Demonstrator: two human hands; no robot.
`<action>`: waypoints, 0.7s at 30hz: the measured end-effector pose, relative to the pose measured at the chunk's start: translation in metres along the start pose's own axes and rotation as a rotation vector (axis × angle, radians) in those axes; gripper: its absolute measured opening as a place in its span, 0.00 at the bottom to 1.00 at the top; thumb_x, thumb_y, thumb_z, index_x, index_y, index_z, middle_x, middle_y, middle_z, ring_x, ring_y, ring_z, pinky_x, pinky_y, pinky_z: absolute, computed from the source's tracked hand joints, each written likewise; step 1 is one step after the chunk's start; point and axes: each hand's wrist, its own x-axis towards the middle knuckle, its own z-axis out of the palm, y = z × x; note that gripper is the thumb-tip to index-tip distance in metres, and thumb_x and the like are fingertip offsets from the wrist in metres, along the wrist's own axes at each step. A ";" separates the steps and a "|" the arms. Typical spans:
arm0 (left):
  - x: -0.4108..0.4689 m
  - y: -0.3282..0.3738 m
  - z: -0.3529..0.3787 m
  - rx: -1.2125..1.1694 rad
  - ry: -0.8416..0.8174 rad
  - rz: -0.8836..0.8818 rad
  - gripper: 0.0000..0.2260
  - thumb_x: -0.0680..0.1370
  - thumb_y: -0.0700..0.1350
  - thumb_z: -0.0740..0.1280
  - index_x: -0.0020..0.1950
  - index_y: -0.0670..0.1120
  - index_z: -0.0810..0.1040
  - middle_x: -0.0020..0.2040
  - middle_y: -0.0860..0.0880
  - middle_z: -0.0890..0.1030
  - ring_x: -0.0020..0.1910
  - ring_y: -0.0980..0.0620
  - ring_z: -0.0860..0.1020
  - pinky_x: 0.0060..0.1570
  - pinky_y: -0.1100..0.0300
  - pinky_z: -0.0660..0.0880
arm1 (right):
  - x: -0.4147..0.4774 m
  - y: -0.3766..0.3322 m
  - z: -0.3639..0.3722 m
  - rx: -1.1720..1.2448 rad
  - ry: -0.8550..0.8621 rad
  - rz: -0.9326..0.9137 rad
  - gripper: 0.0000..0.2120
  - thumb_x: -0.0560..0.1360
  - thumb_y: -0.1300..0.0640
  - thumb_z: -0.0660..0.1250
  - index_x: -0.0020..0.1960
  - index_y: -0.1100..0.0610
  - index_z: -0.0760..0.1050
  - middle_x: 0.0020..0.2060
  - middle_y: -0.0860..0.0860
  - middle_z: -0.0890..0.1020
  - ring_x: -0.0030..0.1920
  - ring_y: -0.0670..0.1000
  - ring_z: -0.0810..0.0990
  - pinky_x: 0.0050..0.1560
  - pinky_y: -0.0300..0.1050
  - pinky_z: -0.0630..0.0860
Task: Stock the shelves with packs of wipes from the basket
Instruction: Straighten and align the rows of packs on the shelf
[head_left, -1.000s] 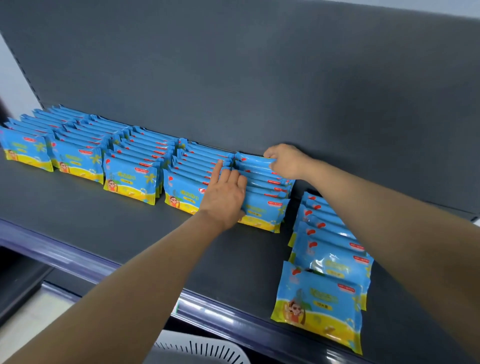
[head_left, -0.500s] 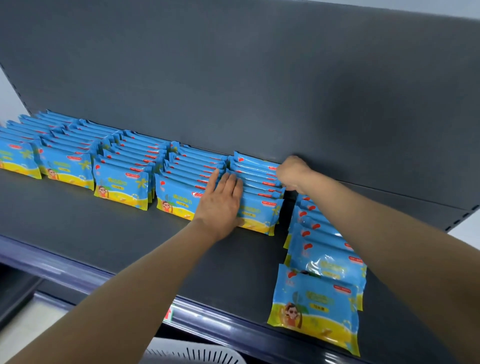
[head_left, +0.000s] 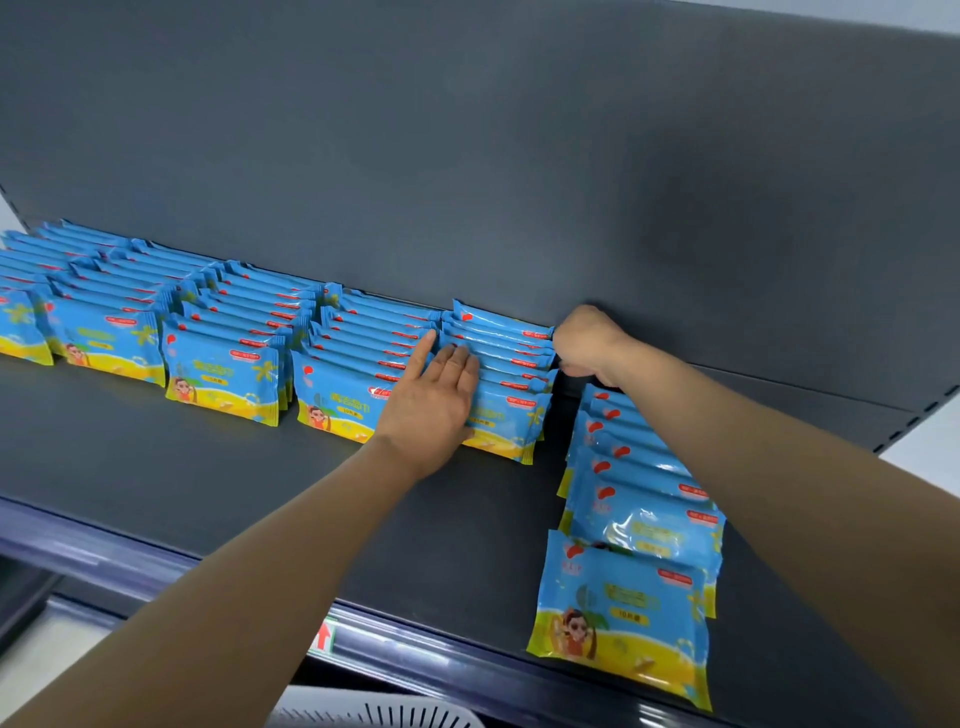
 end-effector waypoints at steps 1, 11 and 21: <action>-0.001 0.000 0.000 0.007 0.003 0.005 0.36 0.78 0.59 0.57 0.75 0.39 0.46 0.76 0.40 0.53 0.75 0.44 0.52 0.67 0.45 0.29 | -0.001 0.001 -0.002 -0.065 0.017 -0.012 0.11 0.73 0.69 0.55 0.34 0.61 0.67 0.31 0.55 0.71 0.32 0.51 0.71 0.30 0.41 0.68; 0.002 -0.002 -0.001 0.050 0.016 0.015 0.35 0.79 0.57 0.56 0.75 0.38 0.46 0.76 0.39 0.54 0.75 0.42 0.54 0.68 0.45 0.31 | -0.009 0.004 -0.002 -0.241 -0.015 -0.098 0.15 0.73 0.71 0.56 0.31 0.57 0.62 0.30 0.52 0.67 0.32 0.50 0.68 0.22 0.35 0.63; -0.027 -0.039 -0.002 -0.012 0.001 -0.139 0.42 0.76 0.63 0.58 0.75 0.41 0.39 0.77 0.45 0.47 0.76 0.48 0.44 0.68 0.47 0.30 | -0.022 -0.001 0.000 -0.214 0.106 -0.220 0.06 0.74 0.63 0.61 0.38 0.60 0.71 0.36 0.53 0.73 0.40 0.56 0.74 0.33 0.42 0.71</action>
